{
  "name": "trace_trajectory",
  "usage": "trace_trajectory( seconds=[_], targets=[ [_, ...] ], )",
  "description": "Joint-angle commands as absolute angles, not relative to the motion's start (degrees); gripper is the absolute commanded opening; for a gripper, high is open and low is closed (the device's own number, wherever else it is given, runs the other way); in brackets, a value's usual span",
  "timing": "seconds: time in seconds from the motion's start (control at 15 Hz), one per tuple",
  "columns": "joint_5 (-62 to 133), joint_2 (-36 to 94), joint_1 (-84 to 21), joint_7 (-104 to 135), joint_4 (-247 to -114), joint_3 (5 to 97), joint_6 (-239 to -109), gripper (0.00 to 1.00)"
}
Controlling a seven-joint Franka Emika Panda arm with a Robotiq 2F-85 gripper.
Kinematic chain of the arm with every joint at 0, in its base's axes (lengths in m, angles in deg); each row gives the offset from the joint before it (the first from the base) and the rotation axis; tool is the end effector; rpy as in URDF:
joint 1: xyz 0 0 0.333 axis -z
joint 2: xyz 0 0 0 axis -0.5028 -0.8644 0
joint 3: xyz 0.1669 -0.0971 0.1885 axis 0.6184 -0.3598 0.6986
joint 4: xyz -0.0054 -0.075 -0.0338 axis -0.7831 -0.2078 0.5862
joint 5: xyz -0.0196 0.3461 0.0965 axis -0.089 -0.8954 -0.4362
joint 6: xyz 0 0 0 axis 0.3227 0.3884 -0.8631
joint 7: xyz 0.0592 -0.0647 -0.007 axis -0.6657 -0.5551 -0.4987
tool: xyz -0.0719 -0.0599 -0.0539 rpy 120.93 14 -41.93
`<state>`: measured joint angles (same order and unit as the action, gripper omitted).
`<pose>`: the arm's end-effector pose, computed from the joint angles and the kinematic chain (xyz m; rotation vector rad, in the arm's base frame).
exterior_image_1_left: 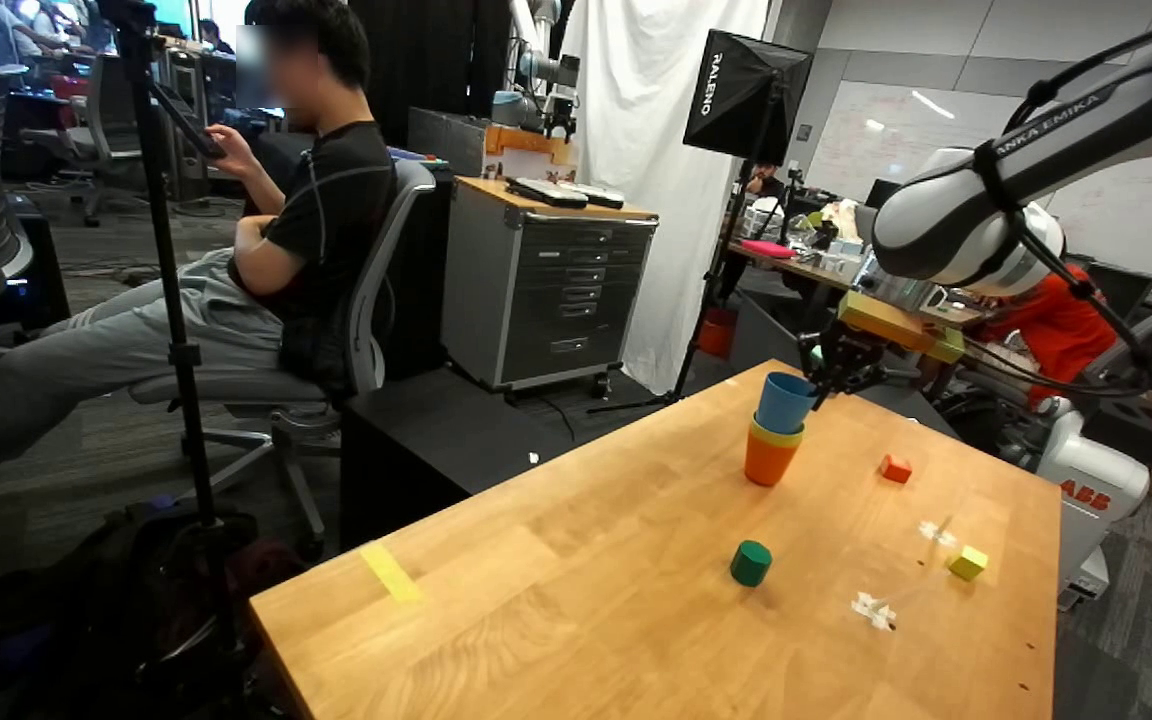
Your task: Stack the cups
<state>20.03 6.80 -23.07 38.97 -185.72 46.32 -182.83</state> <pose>0.6124 -0.1661 0.2000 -2.7653 1.3330 -0.1906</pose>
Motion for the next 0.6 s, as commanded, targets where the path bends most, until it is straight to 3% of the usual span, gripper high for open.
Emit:
trace_trajectory(
  seconds=[0.0, 0.53],
  targets=[
    [19.1, 6.8, -22.8, 37.8, -184.7, 46.5, -181.7, 0.03],
    [19.4, 7.1, -22.2, 37.6, -186.7, 45.5, -183.5, 0.03]
  ],
)
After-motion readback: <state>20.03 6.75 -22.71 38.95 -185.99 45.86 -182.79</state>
